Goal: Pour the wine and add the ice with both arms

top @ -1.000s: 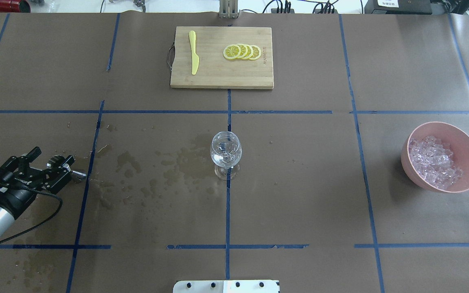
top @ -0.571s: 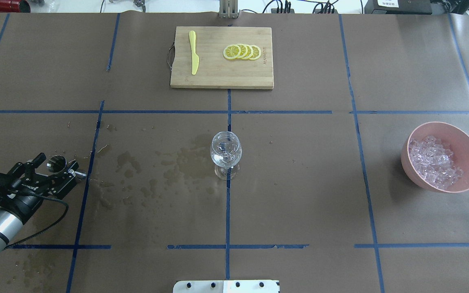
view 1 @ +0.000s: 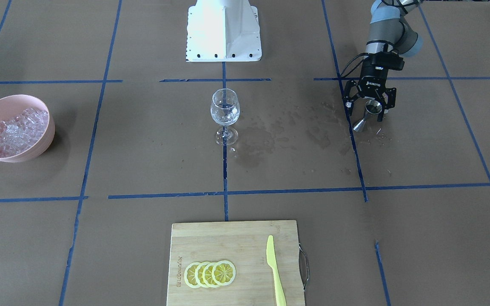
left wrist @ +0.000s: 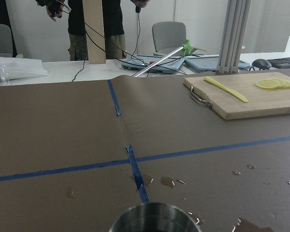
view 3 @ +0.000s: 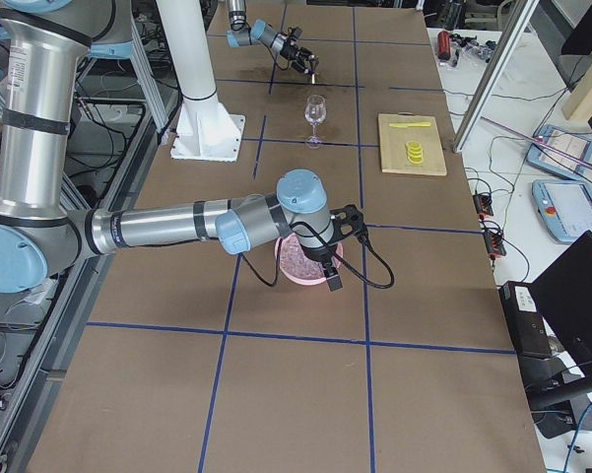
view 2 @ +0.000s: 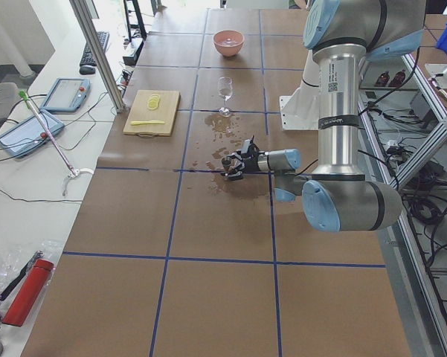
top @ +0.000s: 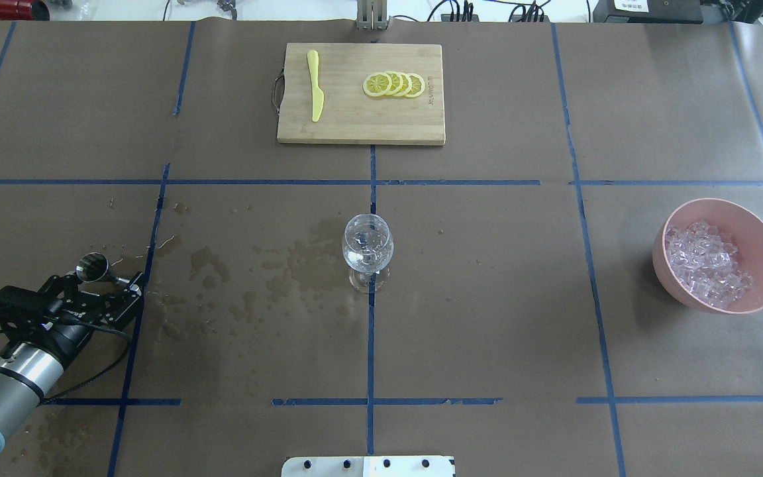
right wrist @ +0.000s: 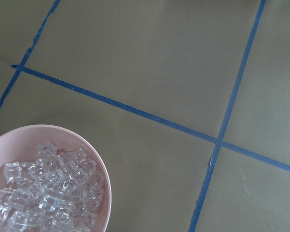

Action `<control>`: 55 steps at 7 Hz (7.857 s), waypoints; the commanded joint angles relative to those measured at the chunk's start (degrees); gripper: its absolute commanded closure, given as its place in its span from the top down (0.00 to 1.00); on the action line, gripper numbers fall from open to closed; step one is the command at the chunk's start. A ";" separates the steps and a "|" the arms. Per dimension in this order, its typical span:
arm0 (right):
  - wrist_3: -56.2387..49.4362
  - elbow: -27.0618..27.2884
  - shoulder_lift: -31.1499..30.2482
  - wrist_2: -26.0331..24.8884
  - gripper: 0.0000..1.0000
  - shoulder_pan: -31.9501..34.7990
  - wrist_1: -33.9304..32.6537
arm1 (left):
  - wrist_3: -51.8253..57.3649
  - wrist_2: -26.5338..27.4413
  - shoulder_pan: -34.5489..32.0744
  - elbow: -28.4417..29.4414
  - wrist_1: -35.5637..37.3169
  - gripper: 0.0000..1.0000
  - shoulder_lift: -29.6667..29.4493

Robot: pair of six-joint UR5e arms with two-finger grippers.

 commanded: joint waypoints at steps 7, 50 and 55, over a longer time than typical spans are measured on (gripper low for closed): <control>0.00 -0.18 0.46 -0.16 1.00 -0.08 -0.07 | -1.21 0.42 0.06 1.31 -0.25 0.53 -0.16; 2.20 -1.50 0.64 -0.07 1.00 0.01 -0.07 | 43.88 -65.15 -25.43 -17.75 33.17 0.00 -26.41; 2.20 -2.11 0.55 -0.07 1.00 0.01 -0.07 | 46.41 -65.15 -20.95 -20.22 50.96 0.00 -33.56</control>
